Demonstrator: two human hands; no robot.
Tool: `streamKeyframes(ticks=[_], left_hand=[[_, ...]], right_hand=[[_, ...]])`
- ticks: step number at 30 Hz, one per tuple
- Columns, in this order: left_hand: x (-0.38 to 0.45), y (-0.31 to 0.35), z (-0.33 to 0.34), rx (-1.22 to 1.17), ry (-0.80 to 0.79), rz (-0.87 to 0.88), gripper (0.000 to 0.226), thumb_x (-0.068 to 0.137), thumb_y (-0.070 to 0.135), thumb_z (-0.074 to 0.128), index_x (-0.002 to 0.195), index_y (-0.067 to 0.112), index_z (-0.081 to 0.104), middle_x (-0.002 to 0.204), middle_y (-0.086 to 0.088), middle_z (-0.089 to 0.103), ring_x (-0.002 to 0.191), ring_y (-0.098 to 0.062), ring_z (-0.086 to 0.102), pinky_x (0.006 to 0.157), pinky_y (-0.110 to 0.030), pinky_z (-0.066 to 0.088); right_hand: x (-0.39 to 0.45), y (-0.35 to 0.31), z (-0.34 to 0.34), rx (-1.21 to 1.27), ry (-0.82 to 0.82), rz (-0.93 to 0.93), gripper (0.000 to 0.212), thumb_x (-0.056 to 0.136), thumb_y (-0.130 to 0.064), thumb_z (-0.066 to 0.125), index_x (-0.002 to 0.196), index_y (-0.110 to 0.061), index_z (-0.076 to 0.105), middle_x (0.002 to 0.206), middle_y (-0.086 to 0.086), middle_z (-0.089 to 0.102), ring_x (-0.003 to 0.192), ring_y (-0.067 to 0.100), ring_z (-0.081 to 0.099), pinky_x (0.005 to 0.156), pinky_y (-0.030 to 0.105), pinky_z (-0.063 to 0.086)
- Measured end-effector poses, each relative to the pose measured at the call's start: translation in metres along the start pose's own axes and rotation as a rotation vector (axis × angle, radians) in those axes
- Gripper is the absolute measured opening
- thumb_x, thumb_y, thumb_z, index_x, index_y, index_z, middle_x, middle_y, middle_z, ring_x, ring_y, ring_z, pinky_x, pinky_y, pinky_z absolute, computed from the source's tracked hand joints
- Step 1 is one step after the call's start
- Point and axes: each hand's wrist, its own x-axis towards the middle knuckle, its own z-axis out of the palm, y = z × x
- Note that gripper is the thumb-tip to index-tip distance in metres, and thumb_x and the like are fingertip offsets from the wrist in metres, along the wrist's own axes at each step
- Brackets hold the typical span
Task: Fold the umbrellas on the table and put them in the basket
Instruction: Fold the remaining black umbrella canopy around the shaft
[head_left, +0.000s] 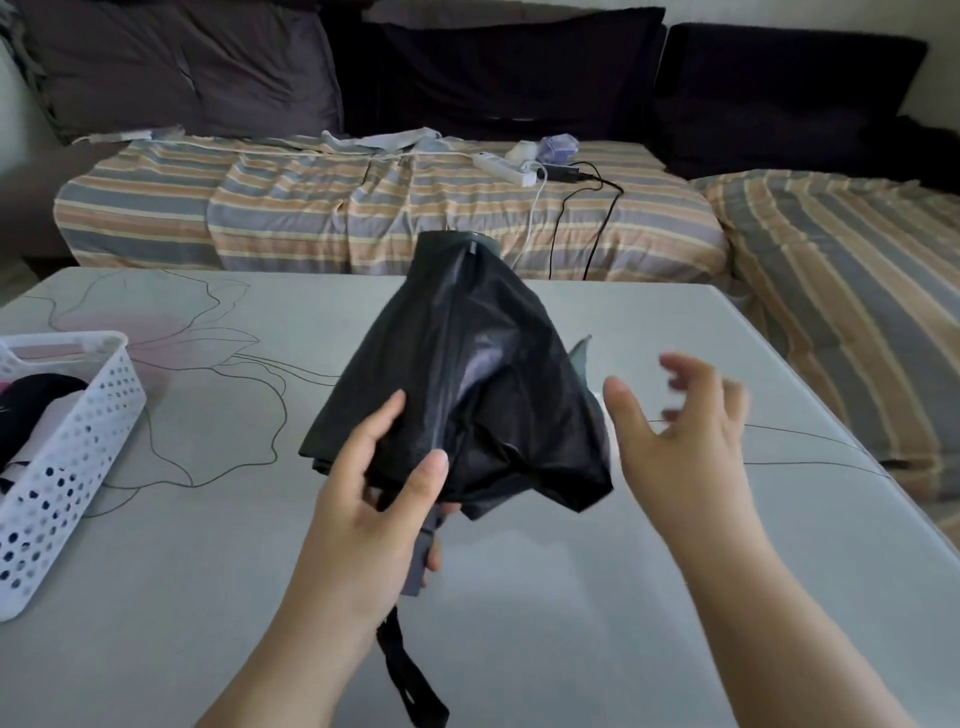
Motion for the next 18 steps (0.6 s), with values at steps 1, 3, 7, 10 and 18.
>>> streamKeyframes(ticks=[1, 3, 7, 10, 18], left_hand=[[0.002, -0.001, -0.001, -0.036, 0.018, -0.010, 0.040, 0.085, 0.034, 0.062, 0.108, 0.063, 0.050, 0.070, -0.009, 0.069, 0.044, -0.023, 0.051, 0.041, -0.030, 0.042], [0.005, -0.002, -0.002, -0.111, 0.029, -0.045, 0.043, 0.091, 0.019, 0.057, 0.106, 0.059, 0.051, 0.064, -0.010, 0.066, 0.042, -0.024, 0.048, 0.040, -0.029, 0.039], [0.009, -0.005, -0.003, -0.203, 0.019, -0.077, 0.043, 0.093, 0.011, 0.052, 0.105, 0.052, 0.053, 0.057, -0.009, 0.060, 0.037, -0.023, 0.046, 0.037, -0.026, 0.038], [0.009, -0.008, -0.003, -0.204, 0.014, -0.064, 0.047, 0.093, 0.005, 0.052, 0.108, 0.049, 0.052, 0.058, -0.009, 0.059, 0.038, -0.023, 0.046, 0.037, -0.027, 0.040], [0.013, -0.013, -0.004, -0.191, 0.066, 0.002, 0.055, 0.091, -0.002, 0.054, 0.111, 0.050, 0.057, 0.075, -0.006, 0.063, 0.056, -0.018, 0.056, 0.052, -0.026, 0.052]], right_hand=[[0.003, 0.002, -0.002, 0.007, -0.131, 0.188, 0.040, 0.084, -0.058, 0.054, 0.107, -0.026, 0.049, 0.120, -0.003, 0.052, 0.108, 0.020, 0.054, 0.092, 0.034, 0.043], [0.004, 0.001, 0.000, 0.092, -0.419, 0.461, 0.050, 0.085, -0.067, 0.043, 0.098, -0.020, 0.057, 0.097, 0.005, 0.070, 0.087, 0.021, 0.066, 0.080, 0.035, 0.052], [0.003, -0.004, 0.006, 0.358, -0.526, 0.465, 0.043, 0.091, -0.055, 0.048, 0.099, -0.016, 0.064, 0.085, 0.005, 0.075, 0.072, 0.014, 0.069, 0.074, 0.030, 0.051], [0.004, -0.005, 0.009, 0.636, -0.541, 0.421, 0.029, 0.093, -0.041, 0.054, 0.096, -0.016, 0.067, 0.084, 0.001, 0.075, 0.072, 0.013, 0.069, 0.071, 0.029, 0.050], [0.022, 0.004, -0.010, 1.034, -0.391, 0.177, 0.037, 0.095, 0.005, 0.036, 0.095, -0.014, 0.068, 0.089, 0.004, 0.073, 0.081, 0.015, 0.069, 0.079, 0.031, 0.057]])
